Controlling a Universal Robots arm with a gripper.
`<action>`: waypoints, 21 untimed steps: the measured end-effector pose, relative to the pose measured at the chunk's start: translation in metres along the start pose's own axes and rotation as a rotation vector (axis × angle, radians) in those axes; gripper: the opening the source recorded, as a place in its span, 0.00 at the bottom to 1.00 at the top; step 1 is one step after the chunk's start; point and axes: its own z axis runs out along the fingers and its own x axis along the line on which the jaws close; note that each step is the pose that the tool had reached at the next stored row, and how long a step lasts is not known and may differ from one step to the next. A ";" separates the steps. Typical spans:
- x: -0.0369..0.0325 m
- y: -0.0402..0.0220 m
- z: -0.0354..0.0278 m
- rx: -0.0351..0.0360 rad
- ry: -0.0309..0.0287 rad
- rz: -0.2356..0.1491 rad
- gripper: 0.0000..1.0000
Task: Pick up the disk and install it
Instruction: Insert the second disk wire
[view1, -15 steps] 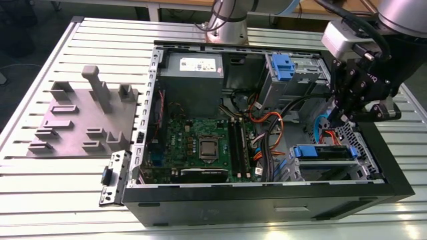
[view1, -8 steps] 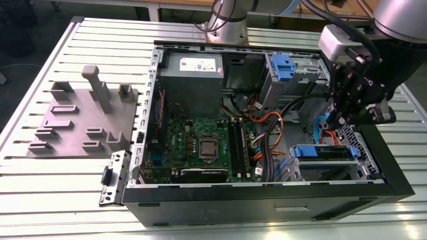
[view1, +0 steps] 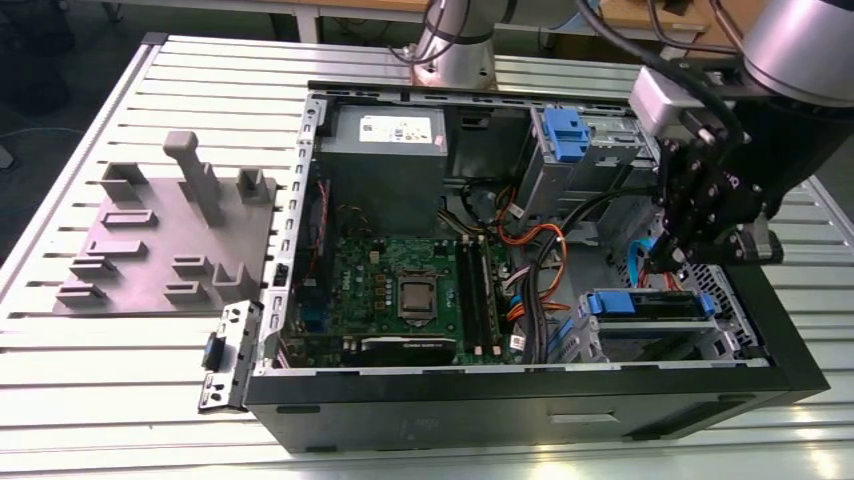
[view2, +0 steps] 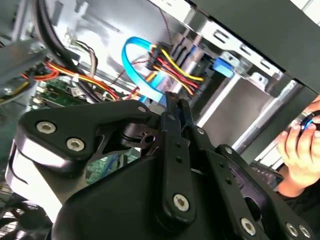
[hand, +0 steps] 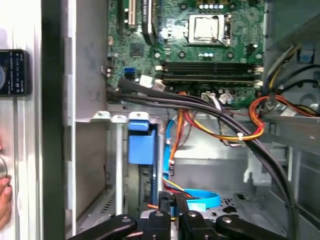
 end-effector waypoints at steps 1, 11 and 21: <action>0.0033 0.0004 0.0011 0.0000 -0.0004 0.000 0.16; 0.0166 0.0036 0.0063 0.0003 -0.0666 0.003 0.16; 0.0277 0.0037 0.0098 0.0001 -0.0715 0.009 0.16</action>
